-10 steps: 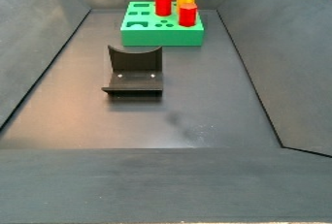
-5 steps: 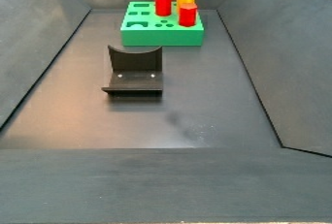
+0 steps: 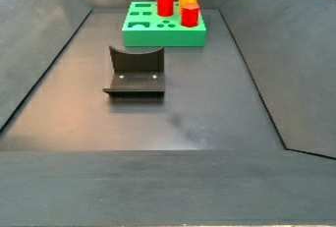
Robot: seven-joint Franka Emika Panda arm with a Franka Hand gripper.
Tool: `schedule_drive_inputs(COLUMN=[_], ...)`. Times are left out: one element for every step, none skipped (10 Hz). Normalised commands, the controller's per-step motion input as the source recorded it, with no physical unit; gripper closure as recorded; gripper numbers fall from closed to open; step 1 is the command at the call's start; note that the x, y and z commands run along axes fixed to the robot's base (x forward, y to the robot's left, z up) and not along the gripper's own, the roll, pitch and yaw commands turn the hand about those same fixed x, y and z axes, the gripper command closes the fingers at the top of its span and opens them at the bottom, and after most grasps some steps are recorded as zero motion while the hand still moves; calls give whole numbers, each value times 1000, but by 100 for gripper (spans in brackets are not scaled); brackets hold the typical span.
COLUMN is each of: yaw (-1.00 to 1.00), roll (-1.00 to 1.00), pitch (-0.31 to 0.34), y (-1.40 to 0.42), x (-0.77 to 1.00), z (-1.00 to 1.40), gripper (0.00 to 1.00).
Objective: Pick up the oval object. Move up. Place the oval object on the fixture. Regrasp the oval object. Move to above the board. Insert the oval object.
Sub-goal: Insert the oval object.
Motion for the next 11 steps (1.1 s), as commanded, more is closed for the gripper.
schedule_drive_inputs(yaw=[-771,-811,-671,-483,-226,-137,-120,-71,-51,-66,-94], roll=[49,39,49,53,11,37,73,56,36,29,33], pitch=[-57,-61,-36,0,0,0,0,-4,-13,-29,-14], y=[-211,-183,-163,-146,-40,0,-6,-9,-26,-26,-54], x=[174,137,137,40,0,0,17,100,157,146,109], z=[-274,-254,-200,-169,-163,-263,-380,-349,-303,-297,-254], gripper=[100,100,100,100,100,100,100,100,100,100,100])
